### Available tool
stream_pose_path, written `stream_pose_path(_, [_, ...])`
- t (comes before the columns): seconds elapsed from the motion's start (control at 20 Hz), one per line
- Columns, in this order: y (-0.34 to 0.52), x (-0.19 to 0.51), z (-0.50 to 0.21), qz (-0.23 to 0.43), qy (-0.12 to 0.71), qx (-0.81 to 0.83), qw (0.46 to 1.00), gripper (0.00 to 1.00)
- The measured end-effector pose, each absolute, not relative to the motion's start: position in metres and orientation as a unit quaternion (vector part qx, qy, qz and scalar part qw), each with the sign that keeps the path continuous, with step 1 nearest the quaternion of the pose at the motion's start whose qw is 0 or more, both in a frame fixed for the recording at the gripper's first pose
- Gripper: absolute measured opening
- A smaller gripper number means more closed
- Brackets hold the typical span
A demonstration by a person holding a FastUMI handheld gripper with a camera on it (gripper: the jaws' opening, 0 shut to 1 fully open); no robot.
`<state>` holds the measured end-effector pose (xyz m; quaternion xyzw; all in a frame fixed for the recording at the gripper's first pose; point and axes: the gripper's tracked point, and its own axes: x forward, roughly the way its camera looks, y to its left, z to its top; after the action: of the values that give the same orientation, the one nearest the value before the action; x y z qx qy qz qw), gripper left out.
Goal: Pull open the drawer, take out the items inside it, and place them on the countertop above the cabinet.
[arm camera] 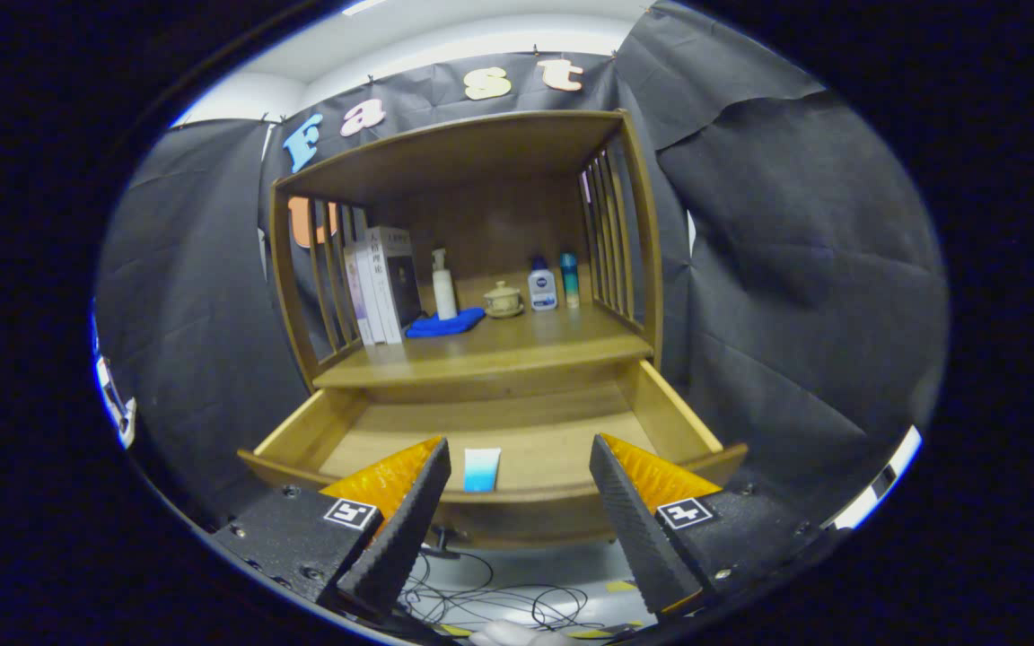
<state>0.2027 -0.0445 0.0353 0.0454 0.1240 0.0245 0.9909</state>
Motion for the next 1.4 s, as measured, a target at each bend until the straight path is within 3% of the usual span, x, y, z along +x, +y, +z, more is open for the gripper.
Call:
stream_pose_path(0.4, [0.017, 0.286, 0.063, 0.062, 0.197, 0.006, 0.978, 0.99])
stream_pose_path(0.9, [0.043, 0.333, -0.052, 0.053, 0.457, 0.020, 0.888, 0.99])
stream_pose_path(1.4, [0.018, 0.321, -0.129, 0.008, 0.571, -0.035, 0.820, 0.96])
